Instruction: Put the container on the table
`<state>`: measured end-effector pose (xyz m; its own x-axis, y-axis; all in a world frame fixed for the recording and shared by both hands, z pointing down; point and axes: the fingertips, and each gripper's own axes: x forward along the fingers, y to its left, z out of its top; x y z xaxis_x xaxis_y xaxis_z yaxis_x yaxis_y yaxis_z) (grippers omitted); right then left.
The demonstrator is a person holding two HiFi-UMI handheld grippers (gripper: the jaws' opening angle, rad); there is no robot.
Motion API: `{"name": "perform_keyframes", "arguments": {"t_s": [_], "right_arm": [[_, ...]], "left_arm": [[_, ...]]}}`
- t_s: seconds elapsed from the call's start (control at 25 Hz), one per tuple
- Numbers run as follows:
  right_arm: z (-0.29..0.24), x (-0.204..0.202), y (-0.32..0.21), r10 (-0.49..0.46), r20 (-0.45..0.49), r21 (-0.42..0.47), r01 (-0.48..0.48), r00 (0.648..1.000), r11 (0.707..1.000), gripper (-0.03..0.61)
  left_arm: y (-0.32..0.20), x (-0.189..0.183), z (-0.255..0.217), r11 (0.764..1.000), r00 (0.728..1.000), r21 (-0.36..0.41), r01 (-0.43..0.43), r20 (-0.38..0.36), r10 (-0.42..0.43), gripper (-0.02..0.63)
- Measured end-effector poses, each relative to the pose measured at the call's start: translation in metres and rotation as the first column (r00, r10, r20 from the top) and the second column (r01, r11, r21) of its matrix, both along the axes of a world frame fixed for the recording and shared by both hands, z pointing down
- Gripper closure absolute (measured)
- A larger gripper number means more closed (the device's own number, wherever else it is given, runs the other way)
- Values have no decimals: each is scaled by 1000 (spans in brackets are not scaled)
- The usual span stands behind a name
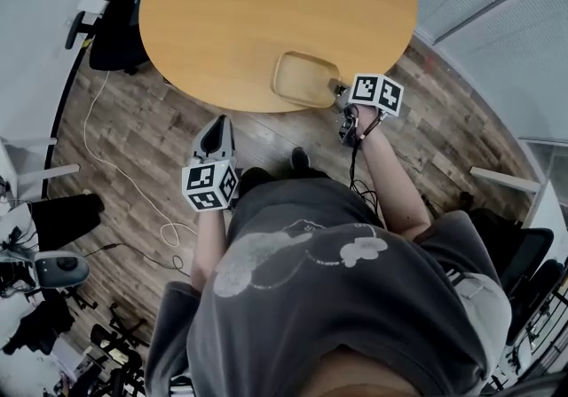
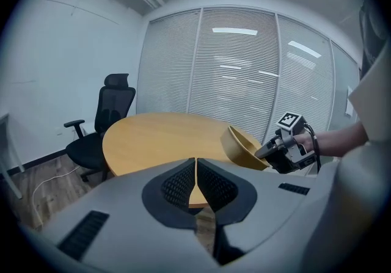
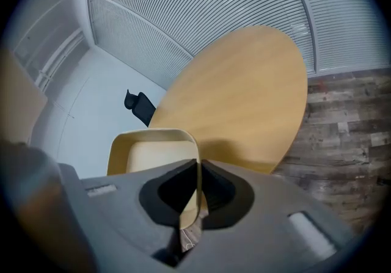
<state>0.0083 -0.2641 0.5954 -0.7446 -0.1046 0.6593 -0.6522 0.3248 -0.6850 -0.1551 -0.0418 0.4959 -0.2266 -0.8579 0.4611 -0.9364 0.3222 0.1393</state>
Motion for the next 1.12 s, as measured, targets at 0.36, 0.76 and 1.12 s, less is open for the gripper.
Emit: {"name": "perform_keyframes", "arguments": {"t_s": [0.36,0.76,1.12], "right_arm": [[-3,-39,-19,6,-43,52,-4,999,999,569],[-10,-81,-59,119,-86,103,-110,989,989,569],[-8,-113,-83,243,-113,100,-233,963,967,569]], "left_arm": [[-17,-58,12,1000,1000,-20,-22,-8,21,604],[-110,-122,11,974,974,12,-227,-20,227,604],[-168,-176,14,939,938,17,-344,-34,344,604]]}}
